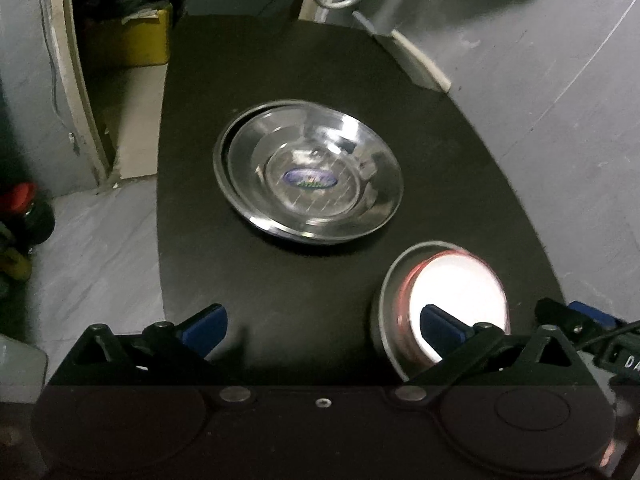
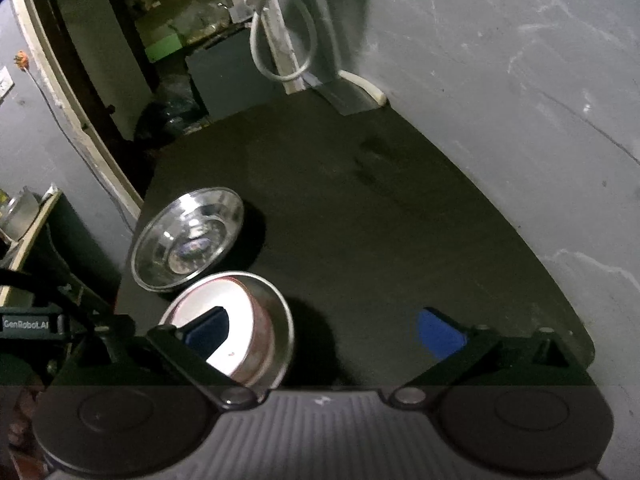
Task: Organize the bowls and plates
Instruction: 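Open both grippers and lift them off the white bowl rim, then move both grippers to the steel bowl rim and close on it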
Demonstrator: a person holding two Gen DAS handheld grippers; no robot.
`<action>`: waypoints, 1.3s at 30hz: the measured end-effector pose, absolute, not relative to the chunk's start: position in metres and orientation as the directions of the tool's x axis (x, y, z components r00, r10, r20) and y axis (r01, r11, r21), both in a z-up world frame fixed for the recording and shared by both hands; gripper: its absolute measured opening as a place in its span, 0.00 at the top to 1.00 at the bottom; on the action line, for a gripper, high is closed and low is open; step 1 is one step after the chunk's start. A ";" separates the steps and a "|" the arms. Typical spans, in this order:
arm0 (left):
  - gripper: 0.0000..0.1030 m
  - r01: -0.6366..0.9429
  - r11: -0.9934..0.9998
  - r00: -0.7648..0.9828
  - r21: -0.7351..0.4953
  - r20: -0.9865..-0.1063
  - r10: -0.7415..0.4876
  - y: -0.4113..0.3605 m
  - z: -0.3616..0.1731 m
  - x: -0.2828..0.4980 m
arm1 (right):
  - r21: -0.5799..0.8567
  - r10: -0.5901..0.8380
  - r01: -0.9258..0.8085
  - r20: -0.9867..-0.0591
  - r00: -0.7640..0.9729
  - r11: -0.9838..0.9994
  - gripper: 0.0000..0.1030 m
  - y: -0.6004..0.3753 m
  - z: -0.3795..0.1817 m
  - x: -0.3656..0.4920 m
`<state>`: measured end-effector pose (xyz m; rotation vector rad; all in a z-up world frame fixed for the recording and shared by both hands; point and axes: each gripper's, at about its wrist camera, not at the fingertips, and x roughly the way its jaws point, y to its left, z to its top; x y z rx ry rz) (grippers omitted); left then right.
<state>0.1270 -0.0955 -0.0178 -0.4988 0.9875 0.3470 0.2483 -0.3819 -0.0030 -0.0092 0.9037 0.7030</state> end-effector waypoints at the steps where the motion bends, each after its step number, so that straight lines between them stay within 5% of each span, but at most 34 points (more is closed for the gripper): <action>1: 0.01 -0.496 0.837 0.501 -0.232 -0.864 0.057 -0.096 -0.020 0.127 | 0.274 0.549 -0.559 -0.727 0.413 0.783 0.00 -0.383 -0.005 0.249; 39: 0.01 -0.499 0.854 0.375 -0.146 -0.925 0.062 -0.102 -0.049 0.148 | 0.226 0.470 -0.596 -0.833 0.292 0.770 0.00 -0.368 -0.039 0.273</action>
